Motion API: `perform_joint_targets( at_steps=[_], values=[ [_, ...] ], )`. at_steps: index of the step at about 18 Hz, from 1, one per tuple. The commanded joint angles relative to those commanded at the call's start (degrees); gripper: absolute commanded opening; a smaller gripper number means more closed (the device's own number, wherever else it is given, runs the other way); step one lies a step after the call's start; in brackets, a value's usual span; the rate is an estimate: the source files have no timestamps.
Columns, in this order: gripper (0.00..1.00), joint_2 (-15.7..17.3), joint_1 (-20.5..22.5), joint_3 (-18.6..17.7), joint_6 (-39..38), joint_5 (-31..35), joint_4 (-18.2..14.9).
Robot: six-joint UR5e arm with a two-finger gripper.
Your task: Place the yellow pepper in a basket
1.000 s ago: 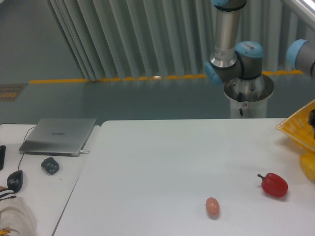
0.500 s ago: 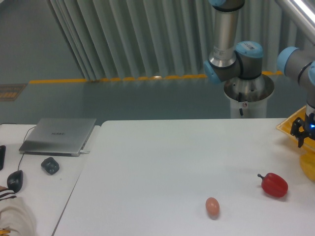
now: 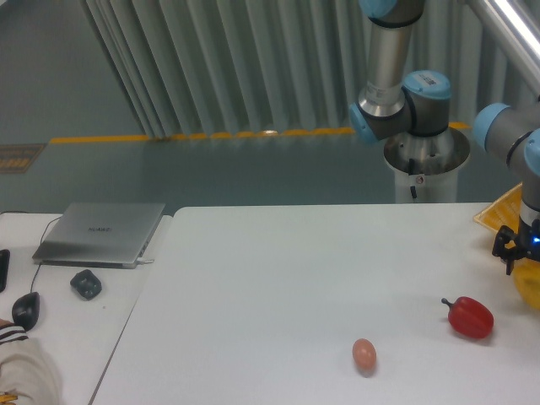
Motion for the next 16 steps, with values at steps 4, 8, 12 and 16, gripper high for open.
perform_joint_targets(
  at_steps=[4, 8, 12, 16],
  values=[
    [1.00, -1.0, 0.2, 0.4, -0.2, 0.1, 0.2],
    [1.00, -1.6, 0.2, 0.3, -2.3, 2.5, 0.6],
    [1.00, -1.7, 0.1, -0.3, -2.8, 3.9, 0.5],
    [1.00, -2.9, -0.1, -0.6, -5.0, 5.3, 0.6]
  ],
)
